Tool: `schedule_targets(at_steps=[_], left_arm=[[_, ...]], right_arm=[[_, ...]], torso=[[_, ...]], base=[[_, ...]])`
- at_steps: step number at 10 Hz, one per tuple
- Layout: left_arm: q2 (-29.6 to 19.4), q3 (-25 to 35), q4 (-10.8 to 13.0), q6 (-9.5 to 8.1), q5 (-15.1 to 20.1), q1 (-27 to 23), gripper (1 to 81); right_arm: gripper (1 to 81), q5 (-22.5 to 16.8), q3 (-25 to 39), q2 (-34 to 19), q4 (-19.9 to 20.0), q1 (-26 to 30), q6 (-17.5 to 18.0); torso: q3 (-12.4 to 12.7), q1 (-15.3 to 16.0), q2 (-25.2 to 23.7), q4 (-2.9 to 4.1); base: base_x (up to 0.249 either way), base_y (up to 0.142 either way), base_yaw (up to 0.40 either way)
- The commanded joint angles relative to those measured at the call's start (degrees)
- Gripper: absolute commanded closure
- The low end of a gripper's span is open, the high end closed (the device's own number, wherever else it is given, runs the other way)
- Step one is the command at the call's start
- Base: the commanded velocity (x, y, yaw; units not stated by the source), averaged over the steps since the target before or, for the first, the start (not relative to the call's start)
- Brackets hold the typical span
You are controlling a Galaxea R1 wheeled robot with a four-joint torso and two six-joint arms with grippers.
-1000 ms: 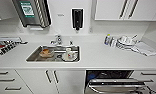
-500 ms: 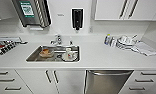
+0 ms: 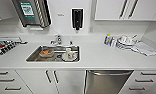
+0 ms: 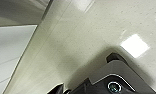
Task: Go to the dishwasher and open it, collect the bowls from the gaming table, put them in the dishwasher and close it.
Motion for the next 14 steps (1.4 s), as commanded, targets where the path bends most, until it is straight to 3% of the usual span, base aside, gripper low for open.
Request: schedule_targets(at_steps=[1,4,5,6,7,8,9,12,14], left_arm=[[-0.1,-0.6,1.5,0.27,3.7,-0.4,1.0],[-0.2,-2.3,1.6,0.36,3.5,-1.6,1.0],[-0.5,-3.1,2.3,0.36,3.5,-2.0,1.0],[-1.0,-3.2,4.0,0.36,2.2,-2.1,1.0],[-2.1,-3.2,7.1,0.27,-0.8,-2.1,1.0],[-2.7,-3.2,9.0,0.27,-1.5,-2.3,1.0],[-3.1,-3.1,10.3,0.27,-1.5,-2.8,1.0],[-3.2,-2.8,10.6,0.36,-1.5,-3.9,1.0],[-3.2,-2.6,10.6,0.36,-2.9,-4.1,1.0]], right_arm=[[1.0,-6.0,-8.0,4.0,0.0,-0.9,-12.2],[1.0,-5.4,-23.8,14.4,-3.5,-5.6,-21.0],[1.0,-5.6,-26.5,16.7,-3.3,-6.9,-26.9],[1.0,-5.9,-26.1,17.1,-3.2,-8.1,-31.0],[1.0,-6.2,-24.5,17.5,-2.7,-9.6,-37.9],[1.0,-6.2,-22.7,17.4,-1.6,-11.3,-42.7],[1.0,-5.6,-20.3,17.2,1.2,-12.7,-46.0],[1.0,-6.3,-16.7,17.1,13.6,-15.2,-55.1],[1.0,-8.0,-15.2,17.1,19.2,-16.6,-59.8]], torso=[[0.0,0.0,0.0,0.0],[0.0,0.0,0.0,0.0],[0.0,0.0,0.0,0.0],[0.0,0.0,0.0,0.0],[0.0,0.0,0.0,0.0],[0.0,0.0,0.0,0.0],[0.0,0.0,0.0,0.0],[0.0,0.0,0.0,0.0],[0.0,0.0,0.0,0.0]], base=[[0.0,0.0,0.0],[0.0,0.0,0.0],[0.0,0.0,0.0],[0.0,0.0,0.0],[0.0,0.0,0.0],[0.0,0.0,0.0],[0.0,0.0,0.0],[0.0,0.0,0.0],[0.0,0.0,0.0]])
